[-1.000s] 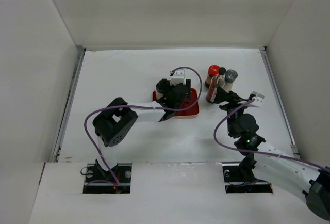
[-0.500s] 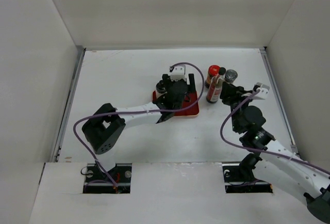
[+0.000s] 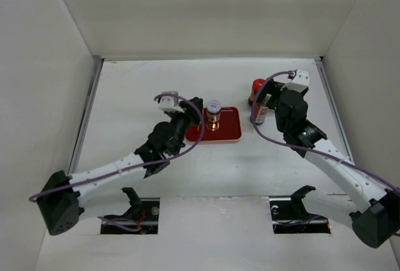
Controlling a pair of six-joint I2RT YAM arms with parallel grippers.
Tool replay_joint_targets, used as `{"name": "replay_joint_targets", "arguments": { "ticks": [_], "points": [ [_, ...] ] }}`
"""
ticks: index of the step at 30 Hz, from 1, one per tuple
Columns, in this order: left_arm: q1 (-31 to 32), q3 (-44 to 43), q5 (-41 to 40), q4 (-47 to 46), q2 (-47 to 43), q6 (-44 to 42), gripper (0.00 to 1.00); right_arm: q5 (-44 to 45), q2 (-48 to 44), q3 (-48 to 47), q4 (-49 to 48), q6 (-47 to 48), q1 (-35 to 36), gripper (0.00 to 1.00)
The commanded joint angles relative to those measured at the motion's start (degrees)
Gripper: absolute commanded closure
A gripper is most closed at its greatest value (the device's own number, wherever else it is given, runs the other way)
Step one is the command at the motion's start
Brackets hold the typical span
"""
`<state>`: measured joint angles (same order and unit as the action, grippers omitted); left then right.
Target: Organize the condiment bottles
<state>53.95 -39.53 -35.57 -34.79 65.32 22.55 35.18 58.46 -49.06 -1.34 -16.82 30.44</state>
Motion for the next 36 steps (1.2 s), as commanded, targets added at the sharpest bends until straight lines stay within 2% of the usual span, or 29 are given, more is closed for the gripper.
{"name": "replay_joint_targets", "arguments": {
  "ticks": [1, 6, 12, 14, 18, 20, 23, 24, 26, 31, 36],
  "points": [
    [-0.1, 9.1, -0.5, -1.0, -9.3, 3.0, 0.72, -1.9, 1.8, -4.1, 1.4, 1.6, -3.4, 0.05],
    [-1.0, 19.8, -6.2, 1.6, -20.5, 4.4, 0.63, -5.9, 6.5, -5.5, 1.2, 2.0, -6.6, 0.05],
    [-1.4, 28.1, -13.2, 0.0, -24.4, 5.0, 0.45, -7.7, 9.0, -6.1, -2.4, 2.1, -6.8, 0.13],
    [-0.7, 30.4, -15.7, -1.7, -24.0, 5.7, 0.40, -8.5, 9.8, -6.0, -3.4, 2.1, -6.9, 0.18],
    [-2.4, 32.8, -17.0, -8.0, -19.5, 5.8, 0.25, -8.5, 11.7, -6.8, -3.5, 2.5, -7.3, 0.41],
    [-3.4, 33.4, -16.1, -11.7, -17.6, 5.8, 0.20, -8.5, 12.6, -7.1, -3.6, 3.1, -7.7, 0.47],
    [-3.3, 34.1, -14.5, -15.0, -16.6, 5.7, 0.14, -8.5, 14.8, -8.7, -3.1, 3.7, -8.8, 0.57],
    [-3.1, 34.3, -14.4, -15.2, -16.6, 5.7, 0.13, -8.1, 15.1, -8.9, -3.3, 3.9, -8.9, 0.64],
    [-3.5, 34.4, -14.3, -15.4, -16.6, 5.7, 0.11, -6.9, 13.9, -8.8, -4.4, 3.5, -8.7, 0.72],
    [-4.7, 35.0, -15.1, -15.8, -15.0, 6.6, 0.09, -3.5, 7.1, -10.6, -6.4, 6.7, -7.3, 0.77],
    [-5.7, 35.0, -14.9, -17.5, -11.2, 7.7, 0.02, -5.0, 4.6, -15.4, -3.6, 7.5, -3.9, 0.78]
  ]
}}
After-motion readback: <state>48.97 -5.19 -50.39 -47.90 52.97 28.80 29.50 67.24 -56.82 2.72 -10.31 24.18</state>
